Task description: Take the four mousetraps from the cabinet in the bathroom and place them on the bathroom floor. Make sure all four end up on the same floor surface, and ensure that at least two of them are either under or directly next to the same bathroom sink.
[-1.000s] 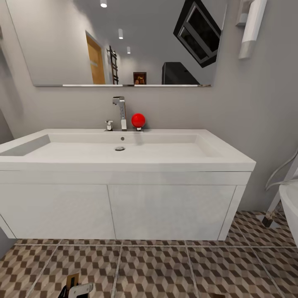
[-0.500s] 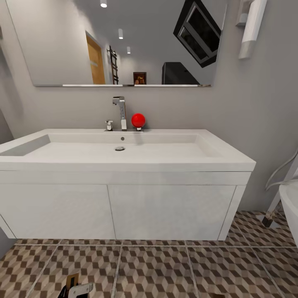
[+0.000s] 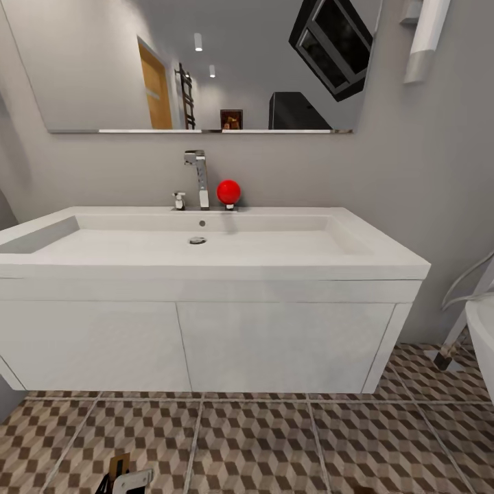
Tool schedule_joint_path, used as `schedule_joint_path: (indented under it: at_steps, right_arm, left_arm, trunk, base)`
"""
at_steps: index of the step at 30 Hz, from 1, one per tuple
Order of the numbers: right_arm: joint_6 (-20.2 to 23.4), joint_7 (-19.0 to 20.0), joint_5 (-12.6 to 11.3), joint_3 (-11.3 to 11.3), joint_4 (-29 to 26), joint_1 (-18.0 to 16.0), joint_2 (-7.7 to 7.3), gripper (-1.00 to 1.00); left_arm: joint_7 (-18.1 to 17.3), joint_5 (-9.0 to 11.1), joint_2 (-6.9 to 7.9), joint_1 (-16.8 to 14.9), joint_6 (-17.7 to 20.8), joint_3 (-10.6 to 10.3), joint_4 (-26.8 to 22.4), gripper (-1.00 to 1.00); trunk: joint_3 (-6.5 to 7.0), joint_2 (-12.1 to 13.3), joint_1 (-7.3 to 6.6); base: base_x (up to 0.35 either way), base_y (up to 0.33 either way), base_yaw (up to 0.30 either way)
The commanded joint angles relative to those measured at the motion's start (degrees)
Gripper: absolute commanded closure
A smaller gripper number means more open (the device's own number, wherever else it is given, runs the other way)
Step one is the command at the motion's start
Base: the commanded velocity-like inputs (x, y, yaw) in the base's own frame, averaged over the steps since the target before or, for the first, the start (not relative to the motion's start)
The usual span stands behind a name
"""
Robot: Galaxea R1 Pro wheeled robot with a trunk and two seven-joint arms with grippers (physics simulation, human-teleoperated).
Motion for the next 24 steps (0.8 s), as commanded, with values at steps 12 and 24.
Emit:
schedule_joint_path:
  at_steps: [12, 24]
  right_arm:
    - [-0.3, -0.1, -0.5, 0.2, -10.3, -0.1, -1.02, 1.00]
    - [-0.3, -0.1, -0.4, 0.2, -11.0, -0.1, -1.07, 1.00]
  left_arm:
    - [0.0, 0.4, -0.04, 0.0, 0.3, -1.0, -0.7, 1.00]
    - [0.8, 0.2, -0.05, 0.0, 15.3, -1.0, -11.5, 1.00]
  trunk:
    - [-0.05, 0.0, -0.01]
    - [-0.05, 0.0, -0.01]
  base:
    - [0.000, 0.000, 0.000]
    - [0.000, 0.000, 0.000]
